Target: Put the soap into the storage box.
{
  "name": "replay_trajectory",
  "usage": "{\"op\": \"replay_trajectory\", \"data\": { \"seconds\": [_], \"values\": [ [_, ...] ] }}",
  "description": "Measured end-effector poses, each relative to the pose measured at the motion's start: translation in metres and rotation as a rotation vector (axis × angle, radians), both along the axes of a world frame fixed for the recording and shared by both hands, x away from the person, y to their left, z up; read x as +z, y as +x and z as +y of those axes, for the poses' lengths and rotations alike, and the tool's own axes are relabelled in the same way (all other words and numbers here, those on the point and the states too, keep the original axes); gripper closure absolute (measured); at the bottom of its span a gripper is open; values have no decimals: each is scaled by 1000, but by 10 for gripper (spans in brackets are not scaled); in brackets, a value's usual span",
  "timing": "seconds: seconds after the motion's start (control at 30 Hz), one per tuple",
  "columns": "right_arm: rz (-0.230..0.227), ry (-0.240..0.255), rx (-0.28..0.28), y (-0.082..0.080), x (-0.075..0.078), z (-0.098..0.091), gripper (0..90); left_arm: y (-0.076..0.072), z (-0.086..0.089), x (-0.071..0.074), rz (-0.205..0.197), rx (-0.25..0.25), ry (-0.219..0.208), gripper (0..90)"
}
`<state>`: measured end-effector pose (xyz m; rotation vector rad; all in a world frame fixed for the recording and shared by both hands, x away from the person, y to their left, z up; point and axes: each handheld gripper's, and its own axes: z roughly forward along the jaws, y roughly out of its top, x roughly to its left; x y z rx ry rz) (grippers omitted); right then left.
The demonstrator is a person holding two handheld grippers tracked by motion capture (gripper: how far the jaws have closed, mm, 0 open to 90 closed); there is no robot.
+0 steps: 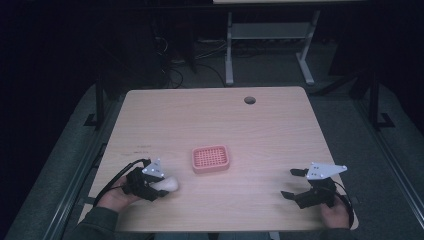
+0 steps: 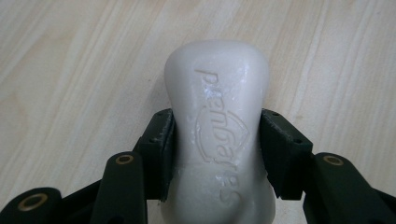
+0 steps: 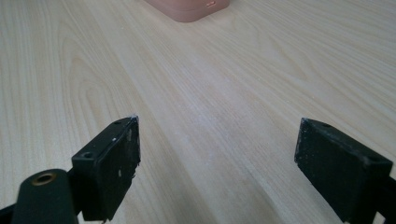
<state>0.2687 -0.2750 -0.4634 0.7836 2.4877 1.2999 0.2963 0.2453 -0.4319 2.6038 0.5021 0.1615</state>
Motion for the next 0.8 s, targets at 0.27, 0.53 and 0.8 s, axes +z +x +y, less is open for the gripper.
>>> {"op": "replay_trajectory", "data": {
  "seconds": [0.27,0.53,0.8],
  "values": [
    [5,6,-5,-1,0,-1,135,1,-1,8,-15,-4,-20,492],
    [4,11,-3,-1,0,-1,135,5,-7,13,-21,-10,-20,492],
    [3,17,-4,-2,0,-2,135,11,-15,17,-22,-21,-28,492]
  ]
}}
